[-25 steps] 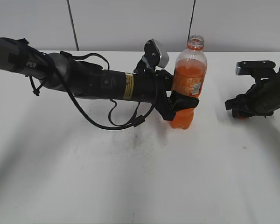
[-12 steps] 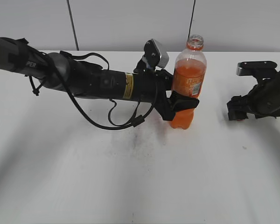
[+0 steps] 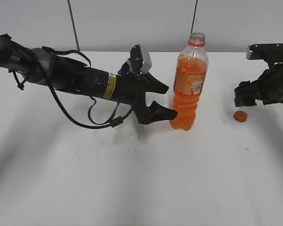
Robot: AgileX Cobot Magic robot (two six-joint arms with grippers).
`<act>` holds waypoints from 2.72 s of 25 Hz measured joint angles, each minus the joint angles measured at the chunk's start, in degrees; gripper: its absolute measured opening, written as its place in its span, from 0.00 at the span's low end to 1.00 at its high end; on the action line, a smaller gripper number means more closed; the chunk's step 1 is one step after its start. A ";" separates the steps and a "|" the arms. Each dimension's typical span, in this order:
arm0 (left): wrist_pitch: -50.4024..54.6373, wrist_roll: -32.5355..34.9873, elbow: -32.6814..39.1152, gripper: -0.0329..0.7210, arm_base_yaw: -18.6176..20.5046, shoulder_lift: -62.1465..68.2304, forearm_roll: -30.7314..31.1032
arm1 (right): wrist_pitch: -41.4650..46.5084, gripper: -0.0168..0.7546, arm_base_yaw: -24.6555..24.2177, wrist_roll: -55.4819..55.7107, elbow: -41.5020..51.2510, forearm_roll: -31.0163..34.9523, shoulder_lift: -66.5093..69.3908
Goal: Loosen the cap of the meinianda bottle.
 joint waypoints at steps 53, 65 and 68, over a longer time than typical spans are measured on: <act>115.92 62.53 21.28 0.76 23.69 -65.69 -81.47 | 53.24 0.78 -0.24 2.95 -12.09 -2.86 -33.23; 114.03 62.06 46.96 0.76 23.69 -103.70 -85.64 | 46.68 0.77 -0.24 2.63 17.96 -2.64 -67.95; 114.26 61.50 50.29 0.76 23.69 -111.32 -85.64 | 45.87 0.77 -0.24 2.63 22.27 -3.02 -74.03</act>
